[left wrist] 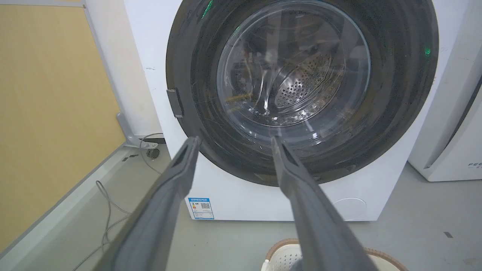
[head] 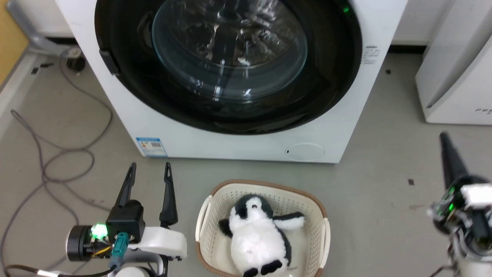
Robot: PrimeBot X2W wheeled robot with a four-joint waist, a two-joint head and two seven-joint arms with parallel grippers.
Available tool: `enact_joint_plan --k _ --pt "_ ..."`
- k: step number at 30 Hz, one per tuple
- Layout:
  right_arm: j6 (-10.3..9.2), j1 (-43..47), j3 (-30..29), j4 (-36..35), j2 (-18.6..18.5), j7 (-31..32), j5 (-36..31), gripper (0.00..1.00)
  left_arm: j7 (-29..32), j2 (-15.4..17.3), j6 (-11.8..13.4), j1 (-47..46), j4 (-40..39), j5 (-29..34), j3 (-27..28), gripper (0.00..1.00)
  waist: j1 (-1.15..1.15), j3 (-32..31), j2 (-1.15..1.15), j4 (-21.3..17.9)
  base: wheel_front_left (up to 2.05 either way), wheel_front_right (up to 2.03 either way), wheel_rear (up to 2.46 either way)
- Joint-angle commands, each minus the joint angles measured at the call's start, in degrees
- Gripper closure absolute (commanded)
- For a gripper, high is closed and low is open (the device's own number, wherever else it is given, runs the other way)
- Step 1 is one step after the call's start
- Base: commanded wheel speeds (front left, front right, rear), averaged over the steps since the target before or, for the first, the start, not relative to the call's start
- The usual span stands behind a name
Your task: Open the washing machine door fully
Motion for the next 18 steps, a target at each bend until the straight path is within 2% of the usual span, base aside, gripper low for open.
enact_joint_plan --k 1,11,18 --pt "0.04 -2.7 -0.9 1.4 -1.0 0.4 2.6 1.0 -0.6 0.4 0.4 -1.3 -0.4 0.1 -0.3 0.0 -0.01 1.3 0.0 0.6 0.0 0.0 0.0" --pt "0.04 -14.9 -2.7 9.4 -5.3 1.1 7.1 1.0 -1.7 0.5 1.4 -4.5 -1.2 0.1 -1.5 0.0 -0.01 6.2 0.0 2.7 0.0 0.0 0.0" --pt "0.05 -24.1 -1.7 14.9 -8.2 2.1 9.1 1.0 -2.5 0.4 2.3 -6.6 -1.8 -0.3 -2.0 0.0 -0.01 9.8 0.0 4.5 0.0 0.0 0.0"
